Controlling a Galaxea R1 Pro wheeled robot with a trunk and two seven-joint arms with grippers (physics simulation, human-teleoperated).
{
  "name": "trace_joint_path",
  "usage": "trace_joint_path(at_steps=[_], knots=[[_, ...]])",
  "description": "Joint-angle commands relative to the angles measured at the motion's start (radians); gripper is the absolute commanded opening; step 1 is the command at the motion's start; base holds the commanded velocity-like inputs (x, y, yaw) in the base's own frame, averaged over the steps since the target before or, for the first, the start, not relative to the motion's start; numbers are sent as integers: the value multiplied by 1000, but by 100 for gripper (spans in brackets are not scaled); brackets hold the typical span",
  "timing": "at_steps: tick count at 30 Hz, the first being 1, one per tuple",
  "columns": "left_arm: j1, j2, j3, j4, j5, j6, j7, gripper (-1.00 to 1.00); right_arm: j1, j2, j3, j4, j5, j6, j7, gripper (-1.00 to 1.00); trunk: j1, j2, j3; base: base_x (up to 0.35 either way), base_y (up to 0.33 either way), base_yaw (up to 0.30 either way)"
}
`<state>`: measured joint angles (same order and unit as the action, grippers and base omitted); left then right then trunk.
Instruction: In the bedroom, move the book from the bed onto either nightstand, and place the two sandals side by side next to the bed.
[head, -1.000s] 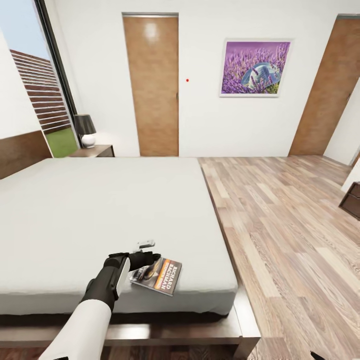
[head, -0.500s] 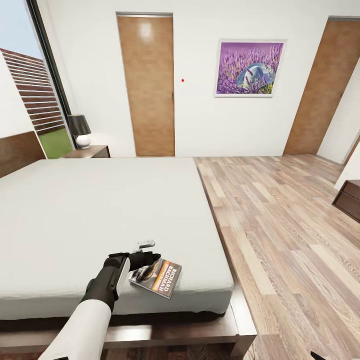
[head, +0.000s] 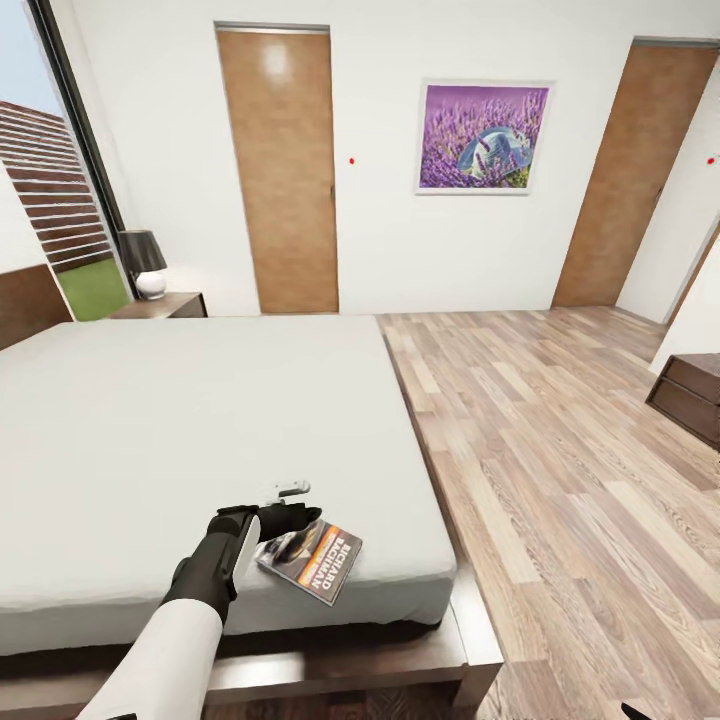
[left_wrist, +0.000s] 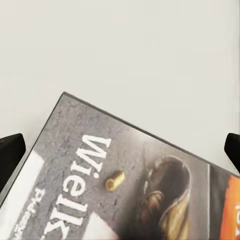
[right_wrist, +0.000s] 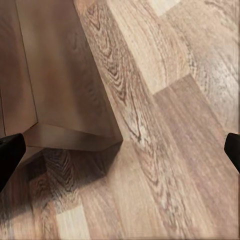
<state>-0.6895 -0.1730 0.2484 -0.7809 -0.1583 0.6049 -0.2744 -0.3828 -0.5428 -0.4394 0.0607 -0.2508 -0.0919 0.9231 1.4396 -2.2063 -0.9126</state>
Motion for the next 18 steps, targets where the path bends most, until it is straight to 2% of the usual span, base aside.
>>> trace_joint_path(at_steps=[1, 18], knots=[[-1, -2, 6, -1, -10, 4, -9, 100, -2, -1, 8, 5, -8, -9, 3, 100, 0, 0, -1, 0, 0, -45], [-1, -2, 6, -1, -10, 4, -9, 100, -2, 0, 8, 5, -8, -9, 3, 100, 0, 0, -1, 0, 0, -7]])
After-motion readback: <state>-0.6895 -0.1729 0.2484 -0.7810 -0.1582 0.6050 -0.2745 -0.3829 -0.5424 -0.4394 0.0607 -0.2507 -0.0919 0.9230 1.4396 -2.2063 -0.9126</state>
